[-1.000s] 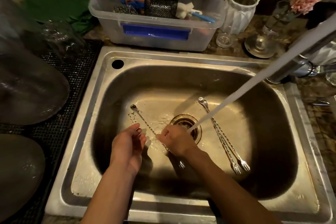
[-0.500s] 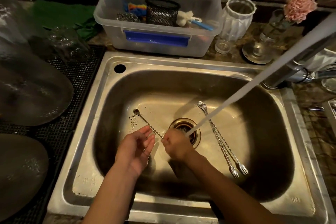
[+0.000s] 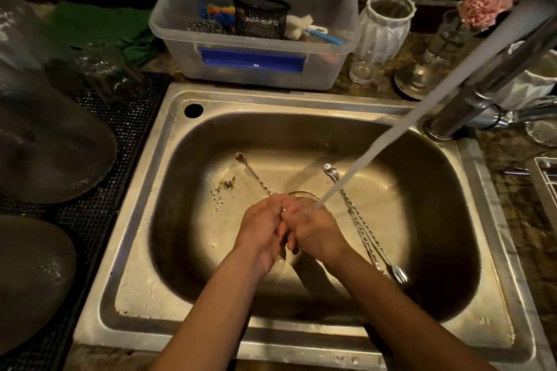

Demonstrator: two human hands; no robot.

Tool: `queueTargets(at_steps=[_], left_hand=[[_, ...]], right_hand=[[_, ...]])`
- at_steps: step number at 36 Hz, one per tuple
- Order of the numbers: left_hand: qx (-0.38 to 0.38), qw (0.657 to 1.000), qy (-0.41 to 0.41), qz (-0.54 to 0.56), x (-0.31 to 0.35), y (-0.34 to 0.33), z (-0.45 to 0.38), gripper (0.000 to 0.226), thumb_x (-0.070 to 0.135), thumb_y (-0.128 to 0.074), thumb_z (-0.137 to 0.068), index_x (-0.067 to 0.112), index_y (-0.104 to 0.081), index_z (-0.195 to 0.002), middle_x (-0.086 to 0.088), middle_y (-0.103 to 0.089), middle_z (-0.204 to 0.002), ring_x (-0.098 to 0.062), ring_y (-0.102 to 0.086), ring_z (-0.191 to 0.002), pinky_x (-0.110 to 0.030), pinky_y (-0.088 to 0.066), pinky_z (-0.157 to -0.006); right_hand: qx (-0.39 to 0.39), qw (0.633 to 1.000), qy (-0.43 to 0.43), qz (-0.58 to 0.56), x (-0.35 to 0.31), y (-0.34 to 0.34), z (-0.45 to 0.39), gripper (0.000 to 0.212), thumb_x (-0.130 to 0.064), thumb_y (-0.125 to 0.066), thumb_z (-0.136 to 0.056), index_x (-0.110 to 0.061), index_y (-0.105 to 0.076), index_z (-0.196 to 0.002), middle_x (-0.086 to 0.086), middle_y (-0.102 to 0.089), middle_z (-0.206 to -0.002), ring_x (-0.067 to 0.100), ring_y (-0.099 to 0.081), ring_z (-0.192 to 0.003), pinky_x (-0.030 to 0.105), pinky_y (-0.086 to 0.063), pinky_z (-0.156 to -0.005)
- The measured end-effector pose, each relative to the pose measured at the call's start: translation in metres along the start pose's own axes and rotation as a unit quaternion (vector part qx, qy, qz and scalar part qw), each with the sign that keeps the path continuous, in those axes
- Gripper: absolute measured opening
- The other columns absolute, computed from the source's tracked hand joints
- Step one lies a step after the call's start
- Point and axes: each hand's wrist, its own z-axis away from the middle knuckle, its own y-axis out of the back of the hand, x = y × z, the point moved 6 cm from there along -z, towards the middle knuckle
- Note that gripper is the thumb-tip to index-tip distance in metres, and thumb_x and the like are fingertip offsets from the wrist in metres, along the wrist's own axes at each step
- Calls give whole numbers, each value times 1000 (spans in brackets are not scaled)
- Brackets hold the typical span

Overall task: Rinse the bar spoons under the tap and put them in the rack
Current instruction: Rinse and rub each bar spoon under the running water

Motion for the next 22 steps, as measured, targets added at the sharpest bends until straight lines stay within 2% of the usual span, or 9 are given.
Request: queueTargets(at_steps=[3, 5, 8, 10, 12, 14, 17, 20, 22], left_hand=[[-13, 1000, -11, 10, -2, -8, 1, 28, 10, -41, -105, 2, -67, -99, -15, -52, -77, -15, -37, -41, -24, -36, -35], [-9, 1000, -9, -16, -3, -12, 2, 22, 2, -43, -102, -1, -63, -110, -15, -59, -73, -13, -37, -42, -24, -36, -35], [-21, 999, -4, -27, -7, -16, 5, 21, -3, -40, -101, -3, -57, -114, -11, -73, -68, -10, -48, -37, -23, -39, -36], [-40, 999, 0, -24, -7, -22, 9, 22, -4, -38, -102, -5, -57, -114, -14, -75, -74, -10, -57, -40, -25, -42, -38], [-50, 999, 0, -18, -6, -26, 11, 23, -3, -38, -102, -6, -60, -109, -20, -75, -84, -12, -61, -44, -27, -44, -42], [-42, 999, 1, -6, -8, -29, 11, 22, -3, -42, -100, -8, -61, -110, -24, -74, -89, -13, -55, -44, -30, -44, -47], [-33, 999, 8, 12, -14, -31, 11, 19, -2, -52, -97, -9, -65, -110, -28, -71, -92, -13, -45, -48, -32, -45, -55], [-41, 999, 15, 33, -18, -33, 10, 24, 1, -53, -97, -9, -63, -116, -23, -71, -89, -10, -58, -42, -32, -50, -64], [-41, 997, 17, 55, -20, -33, 9, 24, 2, -52, -99, -9, -63, -117, -22, -75, -95, -17, -71, -56, -34, -55, -73]], right_hand=[[20, 1000, 14, -7, 0, 8, 2, 32, -7, -54, -98, -14, -61, -67, 16, -65, -63, 16, -53, -38, 28, -42, -43], [21, 1000, 22, -3, 0, 13, 3, 30, -8, -55, -97, -13, -62, -68, 16, -64, -61, 20, -53, -41, 31, -43, -45], [11, 1000, 4, 9, 5, 18, 4, 17, -6, -56, -95, 0, -63, -82, 13, -63, -59, 23, -54, -45, 35, -44, -49], [7, 1000, -13, 6, 8, 23, 4, 10, 0, -56, -92, 0, -65, -96, 13, -66, -64, 22, -55, -46, 35, -44, -49], [6, 1000, -24, 9, 8, 28, 6, 22, 5, -55, -89, -1, -63, -109, 15, -68, -68, 18, -57, -46, 31, -45, -46], [4, 1000, -28, 9, 6, 32, 7, 27, 8, -55, -88, 3, -59, -114, 12, -68, -67, 11, -59, -44, 25, -44, -43], [4, 999, -27, 19, 4, 38, 12, 20, 5, -55, -91, 3, -58, -110, 4, -68, -62, 6, -57, -43, 22, -41, -43], [9, 999, -15, 50, 2, 44, 20, 4, -4, -58, -93, -5, -56, -97, -8, -63, -49, 2, -53, -40, 21, -42, -42], [15, 998, -10, 67, 0, 47, 25, 5, -8, -61, -93, -8, -57, -97, -6, -63, -56, 7, -54, -44, 26, -44, -45]])
